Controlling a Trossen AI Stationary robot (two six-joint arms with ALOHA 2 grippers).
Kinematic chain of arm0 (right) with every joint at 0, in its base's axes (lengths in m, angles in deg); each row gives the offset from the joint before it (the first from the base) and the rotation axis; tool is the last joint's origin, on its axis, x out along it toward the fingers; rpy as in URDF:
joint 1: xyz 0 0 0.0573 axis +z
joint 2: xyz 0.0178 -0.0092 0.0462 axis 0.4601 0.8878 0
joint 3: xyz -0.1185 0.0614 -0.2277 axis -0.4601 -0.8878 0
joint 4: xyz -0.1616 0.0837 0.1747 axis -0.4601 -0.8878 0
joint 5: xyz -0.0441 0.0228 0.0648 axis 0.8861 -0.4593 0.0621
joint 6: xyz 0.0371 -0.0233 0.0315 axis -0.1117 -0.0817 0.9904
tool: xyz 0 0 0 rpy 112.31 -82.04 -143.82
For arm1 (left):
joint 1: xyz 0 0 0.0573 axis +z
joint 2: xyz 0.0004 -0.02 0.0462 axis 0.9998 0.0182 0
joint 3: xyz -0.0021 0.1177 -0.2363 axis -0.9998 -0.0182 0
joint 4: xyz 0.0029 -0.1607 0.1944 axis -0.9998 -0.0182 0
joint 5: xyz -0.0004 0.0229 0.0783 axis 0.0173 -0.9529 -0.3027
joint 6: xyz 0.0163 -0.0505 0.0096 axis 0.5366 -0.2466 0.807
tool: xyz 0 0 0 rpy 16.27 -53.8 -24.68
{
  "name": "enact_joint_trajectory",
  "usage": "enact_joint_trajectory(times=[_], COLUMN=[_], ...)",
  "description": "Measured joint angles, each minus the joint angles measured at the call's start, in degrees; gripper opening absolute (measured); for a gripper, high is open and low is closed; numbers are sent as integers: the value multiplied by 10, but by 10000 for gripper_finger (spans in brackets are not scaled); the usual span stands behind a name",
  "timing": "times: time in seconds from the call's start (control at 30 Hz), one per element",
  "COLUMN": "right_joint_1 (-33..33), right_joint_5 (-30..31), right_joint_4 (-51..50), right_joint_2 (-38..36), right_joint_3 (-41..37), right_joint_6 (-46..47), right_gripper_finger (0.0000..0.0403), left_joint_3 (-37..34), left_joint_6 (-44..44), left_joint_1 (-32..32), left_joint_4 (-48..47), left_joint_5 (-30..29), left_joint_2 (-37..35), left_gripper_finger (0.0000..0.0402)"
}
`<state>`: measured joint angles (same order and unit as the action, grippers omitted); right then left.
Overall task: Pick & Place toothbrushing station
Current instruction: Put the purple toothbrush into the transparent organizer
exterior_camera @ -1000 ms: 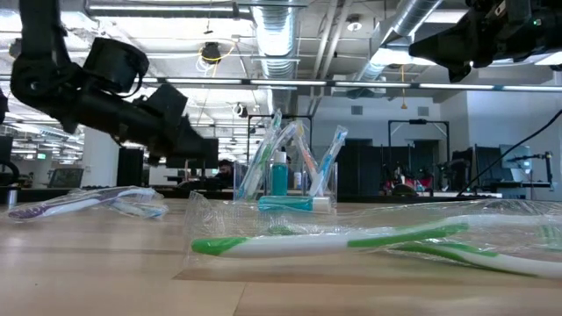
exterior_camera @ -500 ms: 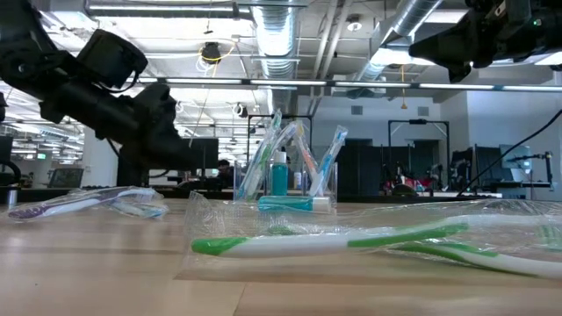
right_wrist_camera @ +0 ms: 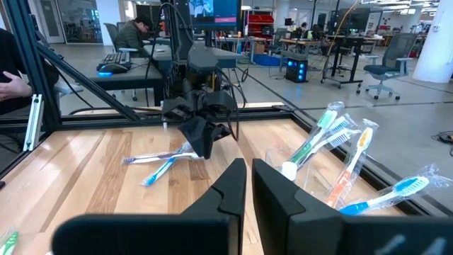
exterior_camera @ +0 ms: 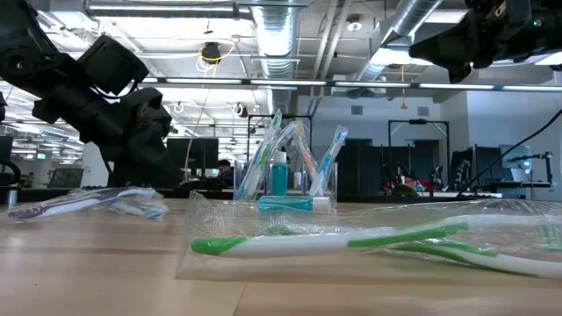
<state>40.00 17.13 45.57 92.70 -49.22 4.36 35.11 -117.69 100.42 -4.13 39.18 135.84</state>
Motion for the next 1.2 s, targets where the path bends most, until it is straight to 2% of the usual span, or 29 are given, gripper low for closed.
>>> enact_joint_trajectory(times=[0.2, 0.4, 0.5, 0.7, 0.9, 1.03, 1.2], right_joint_1=[0, 0, 0, -8, -9, -9, -9], right_joint_5=[0, 0, 0, 0, 0, 0, 0], right_joint_4=[-1, 23, 34, 35, 35, 35, 35], right_joint_2=[16, 45, 51, 52, 52, 52, 52], right_joint_3=[0, 0, 0, 0, 0, 0, 0], right_joint_6=[0, 2, 0, 0, 0, 0, 0], right_gripper_finger=[17, 17, 17, 17, 17, 17, 17], left_joint_3=[0, 0, 0, 0, 0, 7, 42], left_joint_6=[-12, -43, -66, -105, -143, -168, -183], left_joint_1=[0, 0, 0, -19, -49, -72, -108], left_joint_4=[1, -105, -158, -203, -258, -258, -258], left_joint_5=[28, 36, 61, 80, 84, 103, 95], left_joint_2=[-38, -104, -132, -188, -221, -232, -232], left_gripper_finger=[90, 90, 90, 88, 56, 32, 13])
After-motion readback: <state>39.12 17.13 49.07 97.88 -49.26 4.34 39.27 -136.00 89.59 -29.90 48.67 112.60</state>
